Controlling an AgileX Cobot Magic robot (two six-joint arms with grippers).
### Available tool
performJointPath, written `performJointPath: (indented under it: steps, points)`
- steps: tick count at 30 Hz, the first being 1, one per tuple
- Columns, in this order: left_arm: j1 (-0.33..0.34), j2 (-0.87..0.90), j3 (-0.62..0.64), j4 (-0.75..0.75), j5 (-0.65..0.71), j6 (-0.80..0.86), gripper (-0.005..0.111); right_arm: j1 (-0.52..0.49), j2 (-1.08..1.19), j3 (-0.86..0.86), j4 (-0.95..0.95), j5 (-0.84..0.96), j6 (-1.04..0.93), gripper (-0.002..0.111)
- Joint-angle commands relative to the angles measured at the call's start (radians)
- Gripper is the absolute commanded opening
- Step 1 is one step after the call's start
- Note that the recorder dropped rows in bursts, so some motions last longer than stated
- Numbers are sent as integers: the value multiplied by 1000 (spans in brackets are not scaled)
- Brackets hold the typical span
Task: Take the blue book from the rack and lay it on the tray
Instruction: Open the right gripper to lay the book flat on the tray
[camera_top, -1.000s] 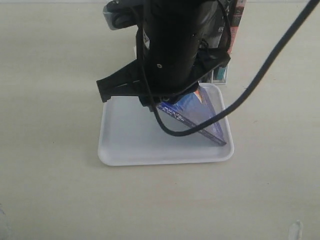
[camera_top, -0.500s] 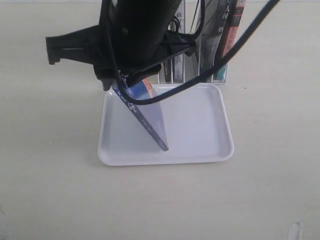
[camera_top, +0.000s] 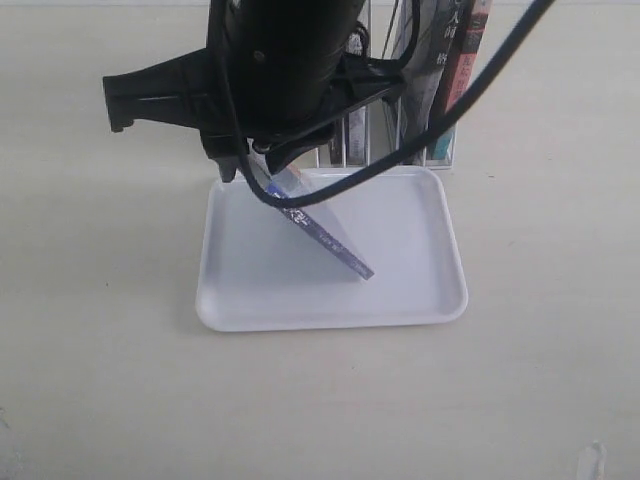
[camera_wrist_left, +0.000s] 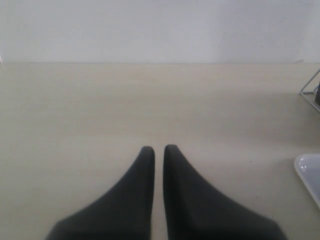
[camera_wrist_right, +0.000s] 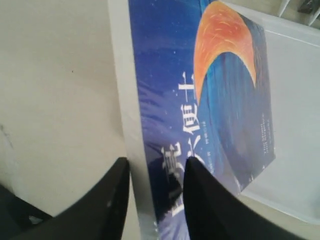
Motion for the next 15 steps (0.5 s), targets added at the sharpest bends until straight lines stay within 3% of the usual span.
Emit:
performJointPath:
  steps: [1, 11, 13, 14, 15]
  points:
    - [-10, -2, 4, 2, -6, 2, 6, -2, 5, -5, 68, -7, -36, 34]
    - [-10, -2, 4, 2, -6, 2, 6, -2, 5, -5, 77, -8, -70, 34]
    - [-10, -2, 4, 2, -6, 2, 6, -2, 5, -5, 74, 26, -116, 21]
    - [-10, -2, 4, 2, -6, 2, 6, -2, 5, -5, 66, 45, -165, 2]
    - [-10, -2, 4, 2, -6, 2, 6, -2, 5, -5, 55, 55, -197, 0]
